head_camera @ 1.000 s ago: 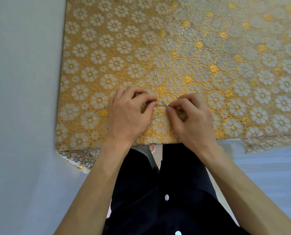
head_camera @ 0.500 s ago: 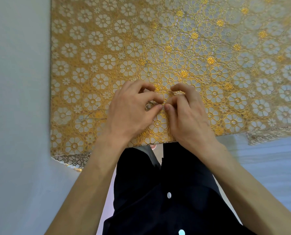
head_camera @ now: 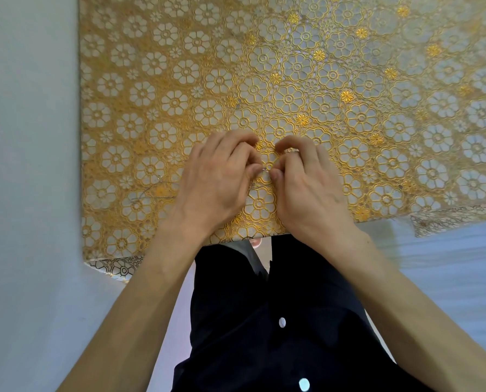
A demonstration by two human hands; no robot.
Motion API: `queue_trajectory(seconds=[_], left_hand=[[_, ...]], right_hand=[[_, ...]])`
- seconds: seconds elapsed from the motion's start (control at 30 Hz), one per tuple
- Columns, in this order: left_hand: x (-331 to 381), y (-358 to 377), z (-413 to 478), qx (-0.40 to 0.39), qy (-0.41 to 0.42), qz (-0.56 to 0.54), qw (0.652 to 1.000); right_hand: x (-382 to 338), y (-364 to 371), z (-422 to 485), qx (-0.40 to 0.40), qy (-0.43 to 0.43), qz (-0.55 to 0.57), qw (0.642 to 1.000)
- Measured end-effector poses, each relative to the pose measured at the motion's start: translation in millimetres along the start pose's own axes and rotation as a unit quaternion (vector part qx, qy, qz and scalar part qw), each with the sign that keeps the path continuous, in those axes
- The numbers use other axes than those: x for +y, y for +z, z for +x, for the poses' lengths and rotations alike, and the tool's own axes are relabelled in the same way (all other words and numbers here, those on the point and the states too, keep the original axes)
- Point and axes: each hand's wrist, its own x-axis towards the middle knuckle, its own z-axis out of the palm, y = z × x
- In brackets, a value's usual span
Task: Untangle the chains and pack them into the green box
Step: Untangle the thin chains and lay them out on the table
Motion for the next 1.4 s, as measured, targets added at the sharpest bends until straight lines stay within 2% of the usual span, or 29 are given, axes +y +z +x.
queue_trajectory(seconds=[0.23, 0.37, 0.53, 0.97, 1.13, 1.4], left_hand=[[-5, -4, -4, -0.010, -0.020, -0.038, 0.999], [-8, -7, -5, -0.014, -0.038, -0.059, 0.997], [-9, -11, -9, -0.009, -0.054, -0.035, 0.998], [-5, -15, -13, 0.000, -0.072, -0.041, 0.997], [-1, -16, -12, 0.000, -0.068, -0.036, 0.997], [7, -5, 1, -0.021, -0.022, -0.055, 0.998]], right_hand=[[6, 2, -2, 0.044, 0.037, 0.112, 0.992], [6, 3, -2, 0.061, 0.036, 0.119, 0.990], [5, 3, -1, 0.074, 0.056, 0.144, 0.985], [3, -2, -4, 0.059, 0.083, 0.192, 0.976], [1, -2, -4, 0.070, 0.074, 0.176, 0.979], [3, -10, -6, 0.102, 0.107, 0.331, 0.932]])
